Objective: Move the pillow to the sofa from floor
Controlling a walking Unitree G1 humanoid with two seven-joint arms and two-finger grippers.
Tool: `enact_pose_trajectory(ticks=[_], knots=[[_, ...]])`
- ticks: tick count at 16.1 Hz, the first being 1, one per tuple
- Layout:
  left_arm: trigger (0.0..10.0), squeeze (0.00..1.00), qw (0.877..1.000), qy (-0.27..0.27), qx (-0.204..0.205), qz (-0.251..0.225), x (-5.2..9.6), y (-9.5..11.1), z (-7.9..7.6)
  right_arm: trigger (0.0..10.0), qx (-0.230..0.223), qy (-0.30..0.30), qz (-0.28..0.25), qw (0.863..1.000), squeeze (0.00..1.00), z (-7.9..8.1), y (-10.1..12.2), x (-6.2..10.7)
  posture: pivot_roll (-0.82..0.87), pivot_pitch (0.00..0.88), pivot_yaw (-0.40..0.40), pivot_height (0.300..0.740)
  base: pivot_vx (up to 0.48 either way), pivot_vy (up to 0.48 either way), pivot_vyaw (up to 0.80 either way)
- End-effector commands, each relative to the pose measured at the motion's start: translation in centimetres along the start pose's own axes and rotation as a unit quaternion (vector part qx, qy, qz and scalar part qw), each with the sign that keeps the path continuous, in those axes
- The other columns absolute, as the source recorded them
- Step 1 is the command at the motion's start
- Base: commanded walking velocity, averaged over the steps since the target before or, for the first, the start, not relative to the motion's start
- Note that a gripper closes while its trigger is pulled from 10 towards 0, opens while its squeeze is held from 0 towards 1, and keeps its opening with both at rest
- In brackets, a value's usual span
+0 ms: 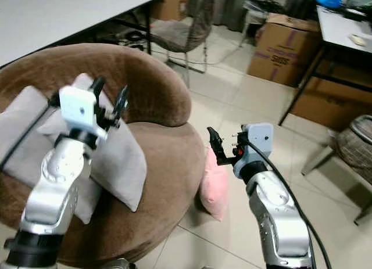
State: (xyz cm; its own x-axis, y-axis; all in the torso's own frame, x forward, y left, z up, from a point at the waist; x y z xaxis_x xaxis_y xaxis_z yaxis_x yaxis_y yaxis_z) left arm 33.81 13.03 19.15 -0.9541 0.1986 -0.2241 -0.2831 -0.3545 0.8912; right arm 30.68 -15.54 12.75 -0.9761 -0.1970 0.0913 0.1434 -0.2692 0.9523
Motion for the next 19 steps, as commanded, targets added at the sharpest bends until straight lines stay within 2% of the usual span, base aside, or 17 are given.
enact_pose_trajectory(ticks=[1,2,5,8,12,18,19], knots=[[10.0,0.0,1.0,0.008,-0.016,0.021,0.3,-1.0,0.2,10.0,0.009,-0.014,-0.009,1.0,0.0,-0.4,0.4,0.2,0.03,0.0,-0.033,0.74,0.0,0.0,0.0],[10.0,0.0,0.998,0.009,-0.035,0.059,1.3,-3.1,0.7,10.0,0.005,-0.042,-0.011,0.999,0.0,-1.2,0.0,0.5,0.03,0.0,-0.031,0.74,0.0,0.0,-0.77],[10.0,0.0,0.996,0.006,-0.056,0.074,1.9,-4.0,0.7,10.0,0.002,-0.064,-0.008,0.998,0.0,-1.7,-0.4,0.7,0.03,0.0,-0.034,0.74,0.0,0.0,-0.26],[10.0,0.0,0.995,0.007,-0.062,0.076,2.0,-4.2,0.7,10.0,0.012,-0.073,-0.007,0.997,0.0,-1.8,-0.6,0.5,0.04,0.0,-0.036,0.74,0.0,-0.194,0.0],[10.0,0.0,0.995,0.014,-0.057,0.077,1.8,-4.2,0.8,10.0,0.036,-0.081,-0.009,0.996,0.0,-2.1,-0.2,0.1,0.03,0.0,-0.035,0.74,0.0,-0.429,0.0],[10.0,0.0,0.995,0.016,-0.052,0.083,1.9,-4.5,0.9,10.0,0.045,-0.103,-0.009,0.994,0.0,-2.9,-0.5,0.7,0.02,0.0,-0.024,0.74,0.0,-0.449,0.0],[10.0,0.0,0.996,0.015,-0.037,0.08,1.9,-4.5,0.7,10.0,0.044,-0.11,-0.008,0.993,0.0,-3.2,-0.6,0.8,0.02,0.0,-0.022,0.74,0.0,0.0,0.0]])
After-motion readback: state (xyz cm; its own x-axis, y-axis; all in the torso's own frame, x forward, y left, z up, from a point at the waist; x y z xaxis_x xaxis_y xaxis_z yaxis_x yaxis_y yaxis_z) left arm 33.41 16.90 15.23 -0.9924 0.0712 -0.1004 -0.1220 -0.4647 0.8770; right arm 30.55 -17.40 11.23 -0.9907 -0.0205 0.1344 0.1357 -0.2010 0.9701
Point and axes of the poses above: a point about 5 cm out from each wrist's last joint towards the gripper, its own x axis pointing back from the gripper into the wrist, its own y axis along the axis of the wrist's last joint, z = x × y, the point moved 5 cm from there along -x, pointing out of the wrist towards the gripper, and after that the axes turned 12 degrees about -x, right-handed, at the moved point
